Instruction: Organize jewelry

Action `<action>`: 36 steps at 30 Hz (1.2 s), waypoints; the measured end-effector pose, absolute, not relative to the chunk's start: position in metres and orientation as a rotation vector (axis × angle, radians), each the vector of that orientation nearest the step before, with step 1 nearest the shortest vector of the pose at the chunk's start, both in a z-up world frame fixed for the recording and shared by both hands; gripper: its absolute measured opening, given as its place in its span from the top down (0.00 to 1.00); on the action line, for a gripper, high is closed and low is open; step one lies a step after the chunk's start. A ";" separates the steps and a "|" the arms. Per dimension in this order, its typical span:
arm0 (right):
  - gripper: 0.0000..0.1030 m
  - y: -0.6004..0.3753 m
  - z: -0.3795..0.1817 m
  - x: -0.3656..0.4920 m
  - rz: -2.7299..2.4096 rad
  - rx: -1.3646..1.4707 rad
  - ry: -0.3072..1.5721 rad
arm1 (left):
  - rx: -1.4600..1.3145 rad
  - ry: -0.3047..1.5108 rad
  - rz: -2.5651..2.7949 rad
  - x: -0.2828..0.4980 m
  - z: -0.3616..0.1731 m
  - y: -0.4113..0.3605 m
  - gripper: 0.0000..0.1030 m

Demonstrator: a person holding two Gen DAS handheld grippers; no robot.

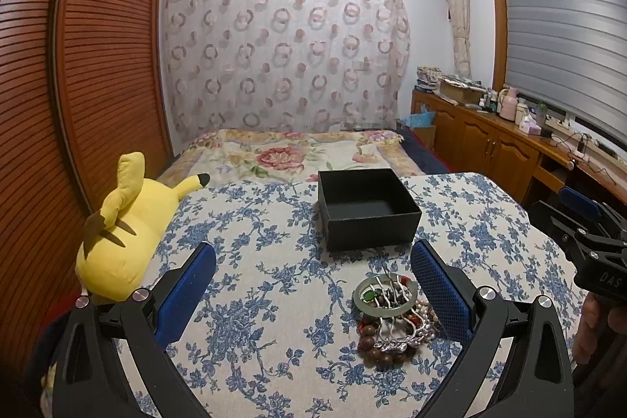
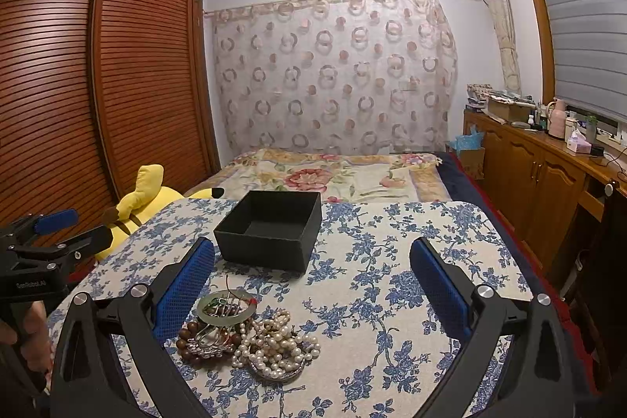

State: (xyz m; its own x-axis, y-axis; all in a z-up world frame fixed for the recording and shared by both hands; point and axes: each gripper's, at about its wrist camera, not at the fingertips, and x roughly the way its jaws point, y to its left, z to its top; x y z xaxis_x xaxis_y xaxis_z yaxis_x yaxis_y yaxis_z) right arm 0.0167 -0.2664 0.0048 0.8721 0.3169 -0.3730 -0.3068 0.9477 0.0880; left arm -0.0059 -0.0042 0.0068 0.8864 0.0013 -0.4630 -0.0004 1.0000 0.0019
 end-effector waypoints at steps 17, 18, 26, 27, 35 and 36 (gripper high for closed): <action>0.02 -0.266 0.005 0.017 0.325 0.026 0.393 | 0.002 0.479 0.001 -0.006 0.007 -0.005 0.06; 0.02 -0.265 0.004 0.017 0.325 0.026 0.393 | 0.003 0.478 0.001 -0.006 0.007 -0.005 0.06; 0.02 -0.264 0.005 0.016 0.327 0.026 0.393 | 0.005 0.473 -0.002 -0.007 0.012 -0.007 0.06; 0.02 -0.264 0.005 0.016 0.327 0.025 0.393 | 0.005 0.473 -0.001 -0.007 0.012 -0.007 0.06; 0.02 -0.264 0.005 0.016 0.328 0.025 0.394 | 0.004 0.472 -0.001 -0.007 0.012 -0.007 0.06; 0.02 -0.263 0.004 0.017 0.328 0.025 0.394 | 0.004 0.473 -0.003 -0.007 0.012 -0.007 0.06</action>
